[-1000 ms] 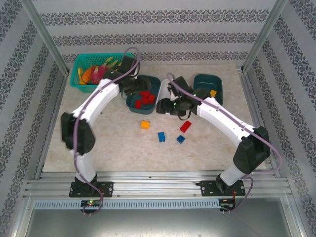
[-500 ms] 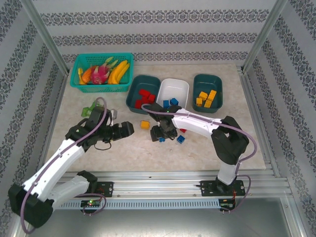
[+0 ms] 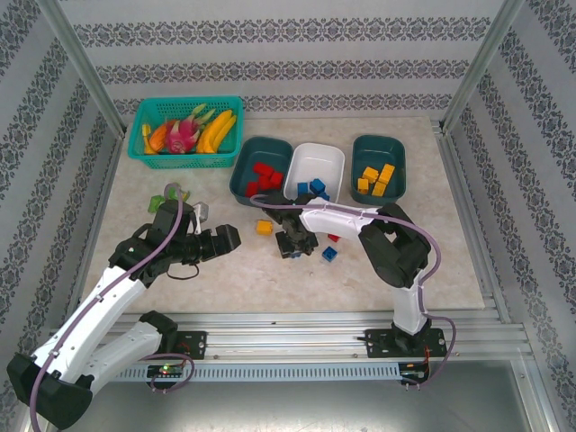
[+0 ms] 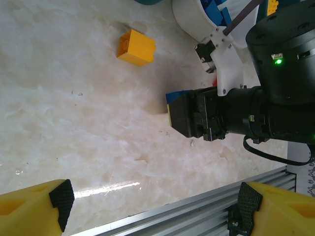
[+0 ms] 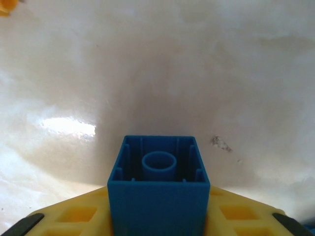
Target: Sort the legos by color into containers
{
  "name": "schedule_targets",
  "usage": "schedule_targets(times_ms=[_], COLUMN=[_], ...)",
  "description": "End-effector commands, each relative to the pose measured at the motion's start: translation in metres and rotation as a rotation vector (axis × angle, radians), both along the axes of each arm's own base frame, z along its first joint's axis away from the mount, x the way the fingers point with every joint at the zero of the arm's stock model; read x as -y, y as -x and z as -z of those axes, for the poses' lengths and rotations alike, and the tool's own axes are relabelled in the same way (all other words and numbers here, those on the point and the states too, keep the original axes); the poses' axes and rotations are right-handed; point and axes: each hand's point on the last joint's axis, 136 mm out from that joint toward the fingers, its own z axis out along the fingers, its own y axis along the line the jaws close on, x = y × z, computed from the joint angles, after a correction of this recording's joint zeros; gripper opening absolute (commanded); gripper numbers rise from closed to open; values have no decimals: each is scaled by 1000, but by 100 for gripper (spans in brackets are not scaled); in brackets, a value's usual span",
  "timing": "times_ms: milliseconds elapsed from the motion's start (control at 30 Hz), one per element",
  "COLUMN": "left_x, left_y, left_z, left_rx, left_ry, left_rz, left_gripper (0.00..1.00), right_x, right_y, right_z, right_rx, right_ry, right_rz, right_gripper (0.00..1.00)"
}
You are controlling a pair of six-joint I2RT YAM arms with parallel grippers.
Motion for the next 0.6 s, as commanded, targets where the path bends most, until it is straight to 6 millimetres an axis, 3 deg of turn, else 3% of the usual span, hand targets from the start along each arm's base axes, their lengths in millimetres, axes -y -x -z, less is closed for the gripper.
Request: schedule_targets(times_ms=[0,133,333,467,567], left_x=[4,8,24,36,47], left_y=[5,3,-23,-52,-76], left_z=[-1,-4,-31,-38,-47], left_rx=[-5,7,68,94,117], left_ry=[22,47,95,105,118], left_rz=[17,23,26,21,13], left_gripper=[89,89,89,89,89], right_x=[0,1,16,34,43], right_y=[-12,-14,-40,-77,-113], right_z=[-4,-22,-90,-117,-126], right_rx=[34,66,204,273,302], right_ry=[10,-5,-55,-91,-125], right_rz=[3,-1,45,108,145], right_gripper=[34,28,27,27,27])
